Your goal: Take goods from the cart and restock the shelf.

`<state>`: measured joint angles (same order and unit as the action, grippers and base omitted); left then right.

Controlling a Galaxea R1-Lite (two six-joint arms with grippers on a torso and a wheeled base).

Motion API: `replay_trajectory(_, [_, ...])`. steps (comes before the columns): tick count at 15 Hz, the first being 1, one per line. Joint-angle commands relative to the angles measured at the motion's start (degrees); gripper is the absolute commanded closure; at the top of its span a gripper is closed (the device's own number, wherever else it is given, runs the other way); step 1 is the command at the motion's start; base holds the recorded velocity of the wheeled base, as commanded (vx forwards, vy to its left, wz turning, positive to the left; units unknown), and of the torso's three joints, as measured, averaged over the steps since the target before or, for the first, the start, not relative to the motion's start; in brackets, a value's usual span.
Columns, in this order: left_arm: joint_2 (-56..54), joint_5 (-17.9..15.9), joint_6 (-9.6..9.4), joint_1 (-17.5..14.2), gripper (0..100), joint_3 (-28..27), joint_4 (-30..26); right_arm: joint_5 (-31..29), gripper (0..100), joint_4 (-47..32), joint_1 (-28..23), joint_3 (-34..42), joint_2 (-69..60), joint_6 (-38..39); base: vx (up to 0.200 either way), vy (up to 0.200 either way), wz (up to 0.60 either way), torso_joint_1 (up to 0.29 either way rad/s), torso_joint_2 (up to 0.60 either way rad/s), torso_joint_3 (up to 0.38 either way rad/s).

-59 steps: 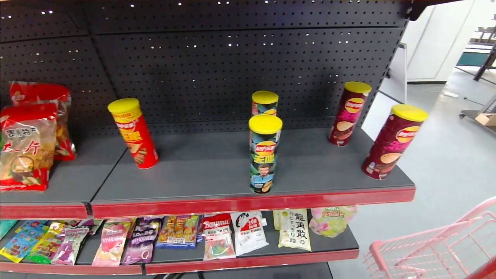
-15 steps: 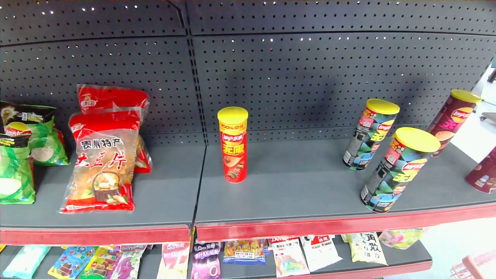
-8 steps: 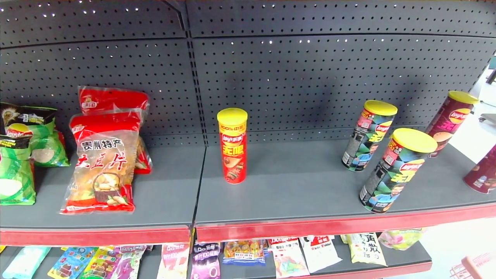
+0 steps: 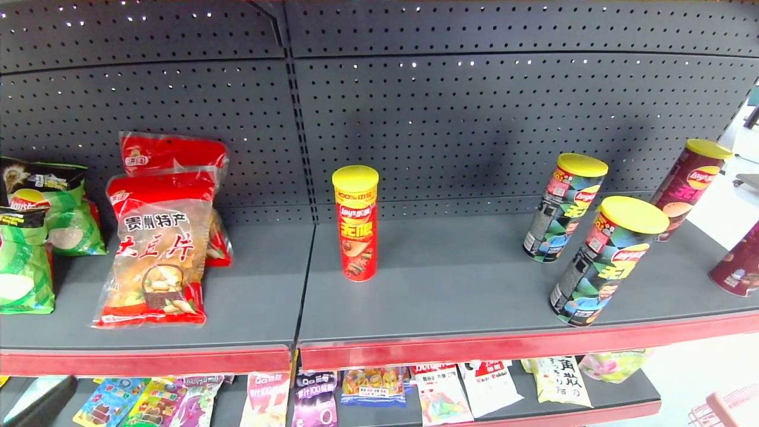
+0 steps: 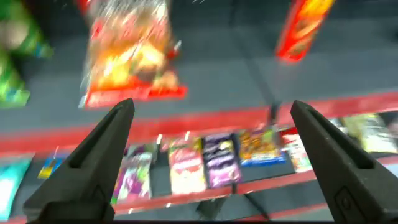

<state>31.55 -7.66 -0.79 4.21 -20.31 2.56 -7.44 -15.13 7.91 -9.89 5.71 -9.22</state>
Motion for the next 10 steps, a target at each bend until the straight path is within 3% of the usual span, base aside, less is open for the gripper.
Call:
replay_trajectory(1, [32.4, -12.5, -7.29, 0.8, 0, -11.5, 13.2, -0.1, 100, 0.0, 0.0, 0.0, 0.3, 0.0, 0.0, 0.0, 0.0, 0.0, 0.0, 0.0])
replay_trajectory(3, [43.5, -21.9, -7.73, 0.6, 0, -14.8, 19.2, 0.3, 100, 0.1, -0.1, 0.7, 0.0, 0.6, 0.0, 0.0, 0.0, 0.0, 0.0, 0.0])
replay_trajectory(5, [49.1, -24.1, -7.82, 0.5, 0, -18.7, 19.6, 0.8, 100, 0.2, -0.1, 1.0, -0.1, 1.3, 0.0, 0.0, 0.0, 0.0, 0.0, 0.0])
replay_trajectory(6, [57.4, -26.2, -8.0, 1.1, 0, -25.0, 20.7, 2.8, 100, 0.3, -0.1, 1.3, 0.0, 2.1, 0.0, 0.0, 0.0, 0.0, 0.0, 0.0])
replay_trajectory(7, [60.5, -28.0, -8.35, 2.0, 0, -26.5, 21.8, 2.8, 100, 0.3, -0.1, 1.3, -0.1, 2.9, 0.0, 0.0, 0.0, 0.0, 0.0, 0.0])
replay_trajectory(9, [66.6, -28.5, -11.6, 4.1, 0, -28.6, 24.0, 2.6, 100, 0.3, -0.1, 1.4, -0.1, 4.3, 0.0, 0.0, 0.0, 0.0, 0.0, 0.0])
replay_trajectory(10, [68.3, -28.4, -11.86, 4.8, 0, -29.2, 24.9, 2.6, 100, 0.3, -0.1, 1.4, -0.1, 4.5, 0.0, 0.0, 0.0, 0.0, 0.0, 0.0])
